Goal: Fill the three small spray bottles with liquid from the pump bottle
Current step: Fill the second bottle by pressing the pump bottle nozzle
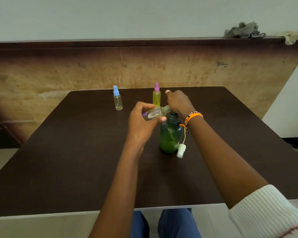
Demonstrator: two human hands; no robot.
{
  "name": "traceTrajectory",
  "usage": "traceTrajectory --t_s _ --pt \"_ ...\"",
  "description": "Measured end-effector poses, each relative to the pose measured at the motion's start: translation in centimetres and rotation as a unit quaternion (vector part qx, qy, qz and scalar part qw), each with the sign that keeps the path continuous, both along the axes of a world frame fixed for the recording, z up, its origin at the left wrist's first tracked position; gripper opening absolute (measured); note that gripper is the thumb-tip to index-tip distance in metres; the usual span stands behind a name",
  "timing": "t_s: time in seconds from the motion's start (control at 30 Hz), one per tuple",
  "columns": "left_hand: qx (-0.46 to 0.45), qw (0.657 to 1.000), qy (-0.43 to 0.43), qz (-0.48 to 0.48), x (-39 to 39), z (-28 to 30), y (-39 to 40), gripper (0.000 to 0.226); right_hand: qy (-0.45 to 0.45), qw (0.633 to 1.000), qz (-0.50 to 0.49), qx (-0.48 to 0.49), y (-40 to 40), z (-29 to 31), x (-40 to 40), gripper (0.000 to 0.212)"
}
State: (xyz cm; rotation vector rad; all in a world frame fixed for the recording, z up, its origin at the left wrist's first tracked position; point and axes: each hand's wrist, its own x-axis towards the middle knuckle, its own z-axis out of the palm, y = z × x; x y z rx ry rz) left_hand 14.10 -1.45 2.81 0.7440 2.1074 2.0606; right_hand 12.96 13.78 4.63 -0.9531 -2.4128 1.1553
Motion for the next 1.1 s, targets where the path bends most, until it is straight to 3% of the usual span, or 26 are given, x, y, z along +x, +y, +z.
traceTrajectory --t_s 0.17,0.33,0.6,0.83,1.1 --pt "0.000 1.000 0.006 0.001 0.1 0.6 -0.1 0.040 -0.014 0.999 0.047 -0.010 0.0 1.5 -0.2 0.040" --pt "-0.008 1.000 0.002 -0.001 0.2 0.4 -0.1 0.039 0.008 0.999 0.024 -0.035 0.2 0.1 0.1 0.036" --pt "-0.001 1.000 0.003 0.001 0.3 0.6 -0.4 0.039 -0.039 0.999 0.036 0.011 -0.3 1.7 0.3 0.040" --pt "-0.012 1.000 0.005 0.000 0.2 0.3 -0.3 0.038 0.018 1.000 0.004 -0.014 0.0 -0.1 0.3 0.035" --pt "-0.009 1.000 0.010 0.004 0.0 0.4 -0.4 0.038 -0.045 0.998 0.029 0.033 -0.1 1.7 -0.1 0.044"
